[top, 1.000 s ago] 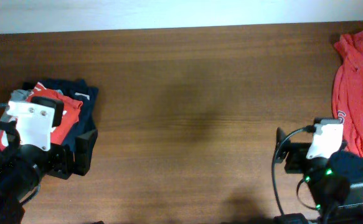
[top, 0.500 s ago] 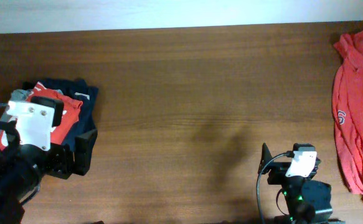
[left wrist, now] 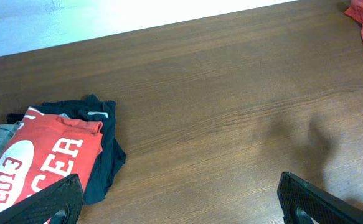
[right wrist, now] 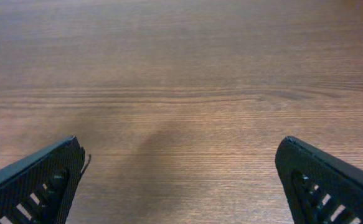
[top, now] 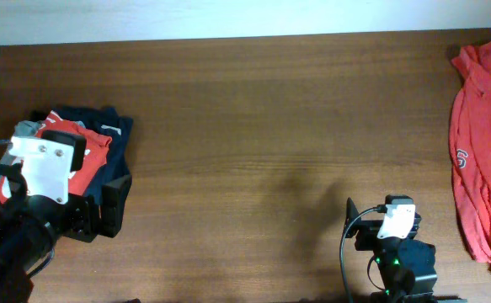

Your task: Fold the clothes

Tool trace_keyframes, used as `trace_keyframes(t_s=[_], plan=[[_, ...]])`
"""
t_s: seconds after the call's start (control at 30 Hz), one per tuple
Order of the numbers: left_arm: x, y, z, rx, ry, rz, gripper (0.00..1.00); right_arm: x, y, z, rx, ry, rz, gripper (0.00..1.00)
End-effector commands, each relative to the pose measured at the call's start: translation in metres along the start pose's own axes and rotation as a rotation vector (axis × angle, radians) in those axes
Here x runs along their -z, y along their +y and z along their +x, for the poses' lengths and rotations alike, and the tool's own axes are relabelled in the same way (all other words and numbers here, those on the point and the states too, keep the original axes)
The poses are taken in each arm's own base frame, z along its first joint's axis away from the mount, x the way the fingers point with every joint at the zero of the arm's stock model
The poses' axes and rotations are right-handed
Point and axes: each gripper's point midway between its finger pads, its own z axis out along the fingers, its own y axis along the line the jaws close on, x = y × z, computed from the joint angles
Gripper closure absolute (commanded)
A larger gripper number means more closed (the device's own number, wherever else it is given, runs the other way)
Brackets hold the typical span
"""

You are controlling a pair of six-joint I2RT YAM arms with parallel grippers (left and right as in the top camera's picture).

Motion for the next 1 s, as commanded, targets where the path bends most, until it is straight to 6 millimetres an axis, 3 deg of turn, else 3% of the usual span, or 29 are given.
trace_keyframes(t_s=[0.0,0.8,0.97], plan=[[0.0008,-0.0013,-0.0002,-0.016,-0.003,0.002,0.01,-0.0007,0.0051,0.0015,-0.009,-0.002,-0.032,0.01],[0.0008,-0.0014,0.0,-0.015,-0.002,0.002,0.01,-0.0007,0.0051,0.0015,-0.009,-0.002,-0.032,0.01],[0.0009,-0.0016,0.0093,-0.006,0.038,-0.007,0.01,-0.0007,0.0051,0.0015,-0.009,-0.002,-0.033,0.01]])
